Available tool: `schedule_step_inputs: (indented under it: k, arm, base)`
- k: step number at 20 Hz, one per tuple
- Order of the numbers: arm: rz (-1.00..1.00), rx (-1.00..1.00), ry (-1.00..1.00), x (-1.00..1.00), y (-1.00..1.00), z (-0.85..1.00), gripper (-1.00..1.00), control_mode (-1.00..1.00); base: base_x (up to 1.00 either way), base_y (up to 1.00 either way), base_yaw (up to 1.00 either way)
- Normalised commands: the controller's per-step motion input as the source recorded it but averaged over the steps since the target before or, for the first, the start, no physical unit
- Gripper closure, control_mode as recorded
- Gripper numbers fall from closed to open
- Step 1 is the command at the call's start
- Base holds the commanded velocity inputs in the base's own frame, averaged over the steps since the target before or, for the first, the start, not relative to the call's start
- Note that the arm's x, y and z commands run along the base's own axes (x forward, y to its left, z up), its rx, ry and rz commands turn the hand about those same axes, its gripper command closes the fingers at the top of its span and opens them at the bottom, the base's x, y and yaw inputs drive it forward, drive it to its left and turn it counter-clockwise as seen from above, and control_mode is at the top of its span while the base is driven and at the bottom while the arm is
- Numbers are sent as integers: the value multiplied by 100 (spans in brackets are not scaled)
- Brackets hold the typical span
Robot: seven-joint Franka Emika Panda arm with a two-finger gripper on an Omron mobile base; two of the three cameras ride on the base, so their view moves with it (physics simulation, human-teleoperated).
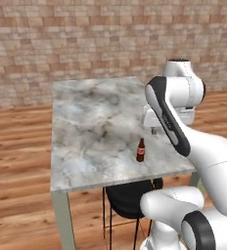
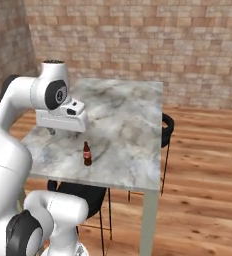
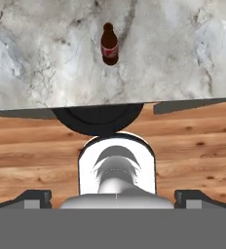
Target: Place the large bottle from the dining counter next to the other large bottle outside the sink, and place the small bottle from the dining counter next to the other small bottle inside the sink.
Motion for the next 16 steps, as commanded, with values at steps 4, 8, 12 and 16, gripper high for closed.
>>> schedule_step_inputs:
  k: [4,8,12,16]
  arm:
    - [0,0,0,0,0,0,-100,100]
    - [0,0,0,0,0,0,-100,100]
    - [0,0,0,0,0,0,-100,100]
    - [0,0,0,0,0,0,-100,100]
  base:
    - [61,0,0]
    - [12,0,0]
    - [0,0,0]
    - [0,0,0]
